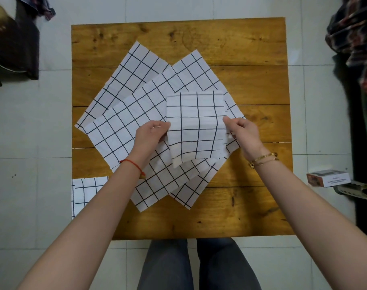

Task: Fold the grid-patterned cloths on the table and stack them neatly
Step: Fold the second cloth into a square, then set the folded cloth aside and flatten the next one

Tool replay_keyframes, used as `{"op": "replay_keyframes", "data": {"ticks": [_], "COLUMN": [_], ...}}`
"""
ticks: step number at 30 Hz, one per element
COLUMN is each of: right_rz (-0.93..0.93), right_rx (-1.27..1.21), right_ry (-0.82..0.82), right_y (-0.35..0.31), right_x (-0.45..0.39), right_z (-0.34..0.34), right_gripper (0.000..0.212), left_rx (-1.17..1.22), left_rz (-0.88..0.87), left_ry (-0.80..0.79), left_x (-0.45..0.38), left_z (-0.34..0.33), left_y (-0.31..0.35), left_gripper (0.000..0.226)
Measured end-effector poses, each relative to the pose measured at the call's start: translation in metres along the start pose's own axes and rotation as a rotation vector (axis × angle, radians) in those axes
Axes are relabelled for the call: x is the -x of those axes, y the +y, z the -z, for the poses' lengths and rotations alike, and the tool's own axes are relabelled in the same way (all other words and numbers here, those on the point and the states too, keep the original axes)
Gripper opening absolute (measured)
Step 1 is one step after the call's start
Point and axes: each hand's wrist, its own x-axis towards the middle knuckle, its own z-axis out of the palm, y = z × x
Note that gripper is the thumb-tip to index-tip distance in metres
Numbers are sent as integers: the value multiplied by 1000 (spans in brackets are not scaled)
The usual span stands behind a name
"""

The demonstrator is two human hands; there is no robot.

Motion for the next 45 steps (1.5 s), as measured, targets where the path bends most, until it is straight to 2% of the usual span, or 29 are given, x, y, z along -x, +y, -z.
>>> {"op": "replay_keyframes", "data": {"ticks": [3, 6, 8, 11, 13, 16, 20, 22, 25, 28, 30, 33, 35, 37, 39, 41, 45], "right_rz": [35, 149, 270, 439, 511, 460, 250, 176, 169, 154, 256, 573, 721, 810, 806, 717, 658], "right_rx": [-92, -116, 16, 373, 533, 518, 322, 327, 494, 617, 745, 1065, 1152, 1233, 1348, 1439, 1523], "right_ry": [48, 30, -3, 12, 23, -44, -177, -158, -83, -12, 53, 100, -6, -149, -228, -262, -254], "right_y": [-10, -15, -16, -16, -17, -18, -13, -4, 10, 18, 22, 29, 31, 38, 47, 52, 57], "right_x": [14, 27, 34, 41, 46, 48, 33, 19, -1, -9, -7, 2, 12, 22, 27, 28, 25], "right_z": [2, 5, 8, 14, 18, 23, 25, 21, 10, -2, -12, -29, -48, -70, -89, -99, -95], "right_gripper": [19, 37, 38, 18, 11, 16, 31, 34, 27, 27, 33, 35, 38, 46, 58, 65, 68], "left_rx": [5, -63, -237, -529, -593, -583, -417, -405, -417, -478, -583, -873, -1044, -1160, -1252, -1314, -1393], "left_rz": [-87, -249, -355, -508, -562, -516, -287, -212, -144, -140, -243, -467, -569, -580, -537, -479, -465], "left_ry": [5, -29, 14, 92, 78, 40, -103, -118, -59, -19, 4, -5, 2, 1, -7, -14, -22], "left_x": [12, 24, 31, 39, 43, 44, 29, 15, -1, -3, 0, 9, 13, 15, 14, 12, 10], "left_z": [5, 8, 9, 13, 16, 20, 21, 15, 2, -11, -14, -16, -18, -20, -21, -21, -19], "left_y": [8, 14, 16, 19, 22, 26, 19, 6, -17, -32, -42, -57, -64, -70, -75, -80, -84], "left_gripper": [34, 39, 36, 18, 9, 15, 32, 32, 19, 32, 37, 45, 56, 67, 76, 81, 83]}}
